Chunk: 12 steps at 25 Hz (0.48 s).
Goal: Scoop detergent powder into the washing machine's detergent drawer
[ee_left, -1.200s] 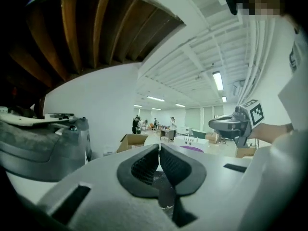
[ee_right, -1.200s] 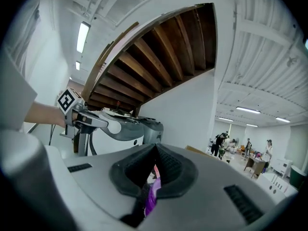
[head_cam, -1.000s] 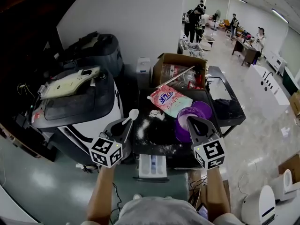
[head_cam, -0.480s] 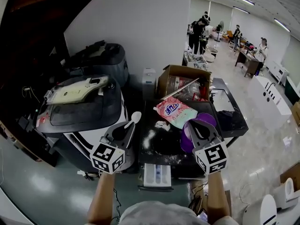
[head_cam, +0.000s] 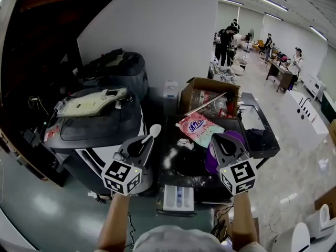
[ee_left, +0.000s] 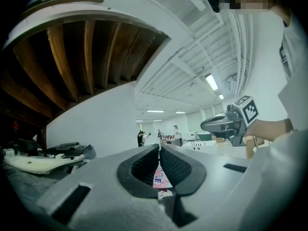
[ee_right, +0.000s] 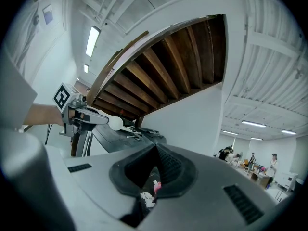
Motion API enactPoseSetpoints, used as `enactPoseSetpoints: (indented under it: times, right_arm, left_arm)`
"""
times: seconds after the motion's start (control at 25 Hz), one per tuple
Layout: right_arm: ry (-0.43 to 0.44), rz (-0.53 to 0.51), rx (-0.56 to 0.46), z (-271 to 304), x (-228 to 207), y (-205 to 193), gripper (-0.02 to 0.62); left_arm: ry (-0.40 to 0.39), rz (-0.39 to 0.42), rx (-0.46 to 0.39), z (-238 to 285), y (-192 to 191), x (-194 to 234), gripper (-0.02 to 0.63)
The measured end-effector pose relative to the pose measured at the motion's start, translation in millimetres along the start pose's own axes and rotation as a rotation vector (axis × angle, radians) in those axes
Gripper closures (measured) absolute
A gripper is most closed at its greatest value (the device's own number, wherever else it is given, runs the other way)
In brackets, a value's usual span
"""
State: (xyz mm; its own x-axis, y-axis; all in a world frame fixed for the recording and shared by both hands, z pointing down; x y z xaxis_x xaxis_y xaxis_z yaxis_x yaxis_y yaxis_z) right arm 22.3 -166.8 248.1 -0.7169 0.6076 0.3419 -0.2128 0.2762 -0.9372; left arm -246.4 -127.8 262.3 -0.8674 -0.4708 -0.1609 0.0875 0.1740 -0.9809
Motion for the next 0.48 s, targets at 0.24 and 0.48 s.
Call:
enactPoseSetpoints:
  times: [0.24, 0.48]
  right_arm:
    - [0.009, -0.003, 0.019, 1.4, 5.6, -2.4, 0.598]
    - [0.005, -0.004, 0.027, -1.0, 5.7, -4.1, 0.598]
  left_arm:
    - [-0.001, 0.000, 0.004, -4.2, 0.1, 0.0, 0.591]
    - [-0.006, -0.007, 0.013, -5.2, -3.9, -2.1, 0.591]
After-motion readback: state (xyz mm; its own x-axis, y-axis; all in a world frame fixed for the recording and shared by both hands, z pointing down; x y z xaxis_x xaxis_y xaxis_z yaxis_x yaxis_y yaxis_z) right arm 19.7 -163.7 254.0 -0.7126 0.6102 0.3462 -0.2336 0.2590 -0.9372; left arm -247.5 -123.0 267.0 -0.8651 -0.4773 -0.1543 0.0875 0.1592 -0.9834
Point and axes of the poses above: the fingertips, and each gripper's own axes: z forward along the fingers, x to its left, y out of its top, the point moved 7 cm from there along -z, backward along the fingers, and after that the axes turned 5 degrees about -x, right-handed, at the moved point
